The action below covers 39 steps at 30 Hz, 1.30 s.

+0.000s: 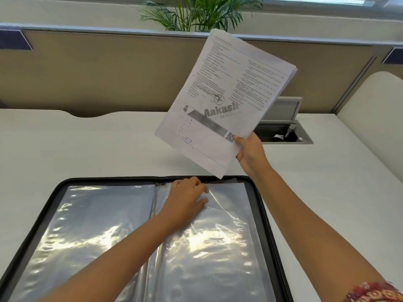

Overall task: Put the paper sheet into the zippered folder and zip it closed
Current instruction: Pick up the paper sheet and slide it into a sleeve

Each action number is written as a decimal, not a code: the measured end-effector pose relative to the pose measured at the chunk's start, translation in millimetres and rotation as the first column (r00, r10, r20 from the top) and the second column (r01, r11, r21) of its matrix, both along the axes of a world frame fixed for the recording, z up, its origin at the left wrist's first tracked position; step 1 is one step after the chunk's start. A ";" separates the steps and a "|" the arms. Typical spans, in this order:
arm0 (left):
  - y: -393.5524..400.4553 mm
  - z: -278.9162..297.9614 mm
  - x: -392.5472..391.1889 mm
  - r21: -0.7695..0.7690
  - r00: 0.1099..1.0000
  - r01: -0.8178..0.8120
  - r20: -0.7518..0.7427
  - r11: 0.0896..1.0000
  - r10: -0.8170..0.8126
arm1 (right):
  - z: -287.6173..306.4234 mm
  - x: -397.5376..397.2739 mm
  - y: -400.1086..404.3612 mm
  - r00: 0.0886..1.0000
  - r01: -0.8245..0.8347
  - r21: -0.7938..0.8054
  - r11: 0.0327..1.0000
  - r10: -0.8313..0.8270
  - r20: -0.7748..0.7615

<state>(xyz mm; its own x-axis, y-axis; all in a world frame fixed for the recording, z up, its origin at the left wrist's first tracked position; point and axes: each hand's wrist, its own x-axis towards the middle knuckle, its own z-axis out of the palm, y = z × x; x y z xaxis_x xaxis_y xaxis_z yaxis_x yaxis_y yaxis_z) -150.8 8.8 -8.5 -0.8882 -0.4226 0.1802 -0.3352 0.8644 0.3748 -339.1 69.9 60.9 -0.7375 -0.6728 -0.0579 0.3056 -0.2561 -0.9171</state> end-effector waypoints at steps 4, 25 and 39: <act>8.2 4.4 -13.5 -0.019 0.998 0.053 0.032 0.998 -0.053 | -6.6 5.7 -8.0 0.999 -0.046 -0.001 0.999 0.046 -0.016; 0.9 16.1 -17.1 -0.012 0.999 0.023 -0.043 1.000 -0.024 | -22.9 -17.8 23.1 0.952 -0.177 0.302 0.937 0.241 -0.189; -41.4 4.1 32.0 0.245 0.937 -0.337 -0.007 0.909 0.349 | -22.9 -28.7 18.7 0.945 -0.267 0.311 0.912 0.311 -0.100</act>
